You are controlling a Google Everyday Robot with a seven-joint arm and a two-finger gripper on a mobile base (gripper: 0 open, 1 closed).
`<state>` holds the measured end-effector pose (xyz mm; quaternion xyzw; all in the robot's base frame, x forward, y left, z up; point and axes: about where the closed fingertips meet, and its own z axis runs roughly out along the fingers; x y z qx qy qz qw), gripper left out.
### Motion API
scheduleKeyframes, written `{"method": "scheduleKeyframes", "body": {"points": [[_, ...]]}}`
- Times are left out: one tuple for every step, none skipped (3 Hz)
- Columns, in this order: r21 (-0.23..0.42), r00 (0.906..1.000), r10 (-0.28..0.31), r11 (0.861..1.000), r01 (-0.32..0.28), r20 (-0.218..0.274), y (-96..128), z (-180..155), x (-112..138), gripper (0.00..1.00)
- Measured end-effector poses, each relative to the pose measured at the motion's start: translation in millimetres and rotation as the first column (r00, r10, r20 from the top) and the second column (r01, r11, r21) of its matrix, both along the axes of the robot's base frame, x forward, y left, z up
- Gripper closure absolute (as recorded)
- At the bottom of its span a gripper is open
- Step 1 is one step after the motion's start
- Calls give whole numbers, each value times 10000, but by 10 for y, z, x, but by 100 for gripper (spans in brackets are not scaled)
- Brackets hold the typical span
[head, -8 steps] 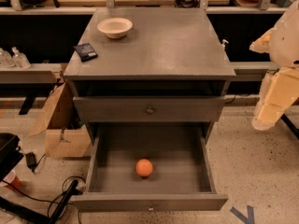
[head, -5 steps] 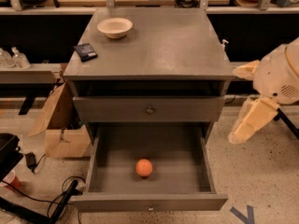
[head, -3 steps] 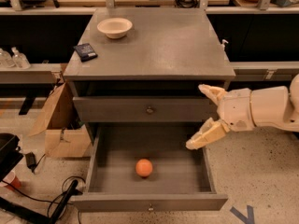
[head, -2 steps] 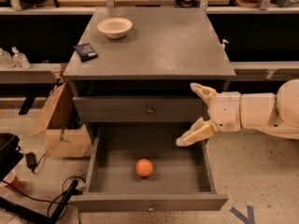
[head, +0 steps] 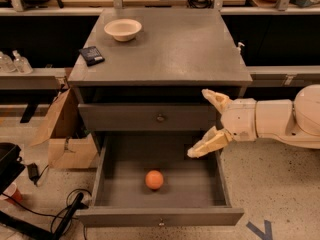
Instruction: Pick orange from middle drawer and place on counter
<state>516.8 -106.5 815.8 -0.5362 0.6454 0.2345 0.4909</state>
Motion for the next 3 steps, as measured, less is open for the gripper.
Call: {"method": "scheduleKeyframes", "body": {"points": [[105,9984,142,9999,-136,-555,152,-389,-88,0],[233,9795,379,9992,-340,-1980,486,-1522,-359,0],[239,9650,410,9991,-360,-2590,601,-2031,-466,0]]}}
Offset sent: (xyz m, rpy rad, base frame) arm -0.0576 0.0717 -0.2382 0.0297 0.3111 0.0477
